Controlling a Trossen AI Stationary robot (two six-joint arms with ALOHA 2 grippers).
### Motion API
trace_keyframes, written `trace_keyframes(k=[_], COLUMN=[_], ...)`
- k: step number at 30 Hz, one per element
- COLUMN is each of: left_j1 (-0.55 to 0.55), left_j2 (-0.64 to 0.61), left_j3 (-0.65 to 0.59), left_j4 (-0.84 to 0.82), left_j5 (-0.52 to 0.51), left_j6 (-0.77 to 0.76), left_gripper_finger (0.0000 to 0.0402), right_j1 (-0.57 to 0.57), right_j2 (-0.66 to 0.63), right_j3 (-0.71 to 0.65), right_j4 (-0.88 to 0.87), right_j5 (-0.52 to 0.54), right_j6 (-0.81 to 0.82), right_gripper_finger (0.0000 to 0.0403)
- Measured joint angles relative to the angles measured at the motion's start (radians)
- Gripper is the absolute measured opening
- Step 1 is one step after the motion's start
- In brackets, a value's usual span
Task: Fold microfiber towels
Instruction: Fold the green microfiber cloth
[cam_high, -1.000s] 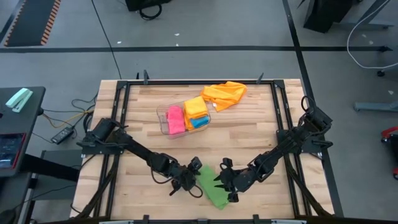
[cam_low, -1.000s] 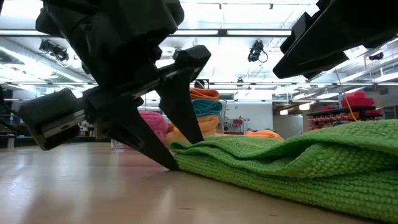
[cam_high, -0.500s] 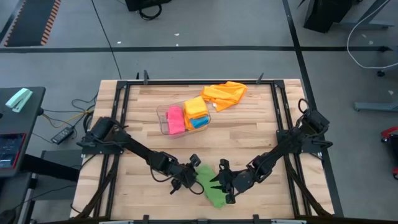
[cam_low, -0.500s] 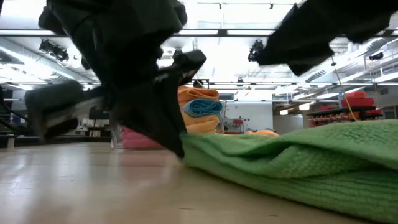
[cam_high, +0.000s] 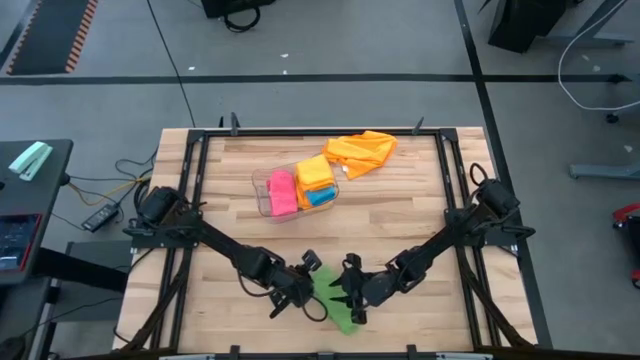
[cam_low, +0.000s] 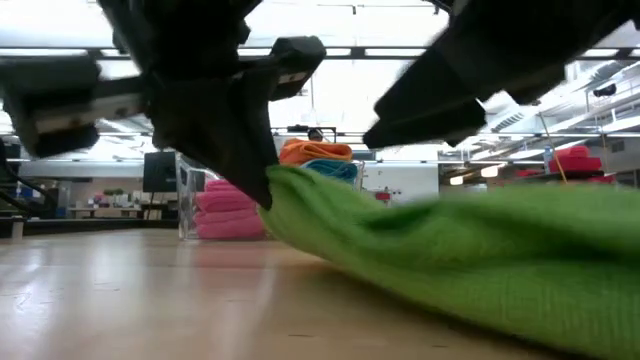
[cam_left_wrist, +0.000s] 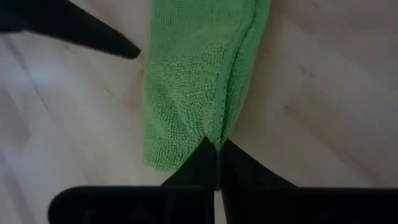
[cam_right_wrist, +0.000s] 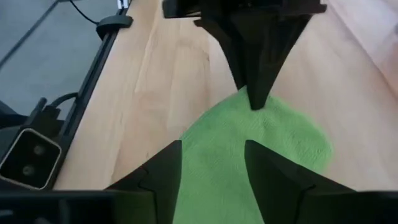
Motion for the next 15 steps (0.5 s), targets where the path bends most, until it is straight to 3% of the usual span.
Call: trace_keyframes(k=[6,15], left_j1=[0.001,-0.011], left_j2=[-0.002,-0.002], left_j3=[0.044,0.044], left_j4=[-0.117,-0.127], left_j5=[-0.001,-0.022], left_j6=[-0.062,-0.084], left_gripper_finger=[0.0013,0.0011], right_j1=[0.02,0.046], right_j2=[0.003,0.003], right_j3=[0.049,0.057], right_j4=[-0.008,-0.089], right_j5=[-0.094,-0.015], right_j6=[-0.024,0.014], right_gripper_finger=[0.0204,0.02])
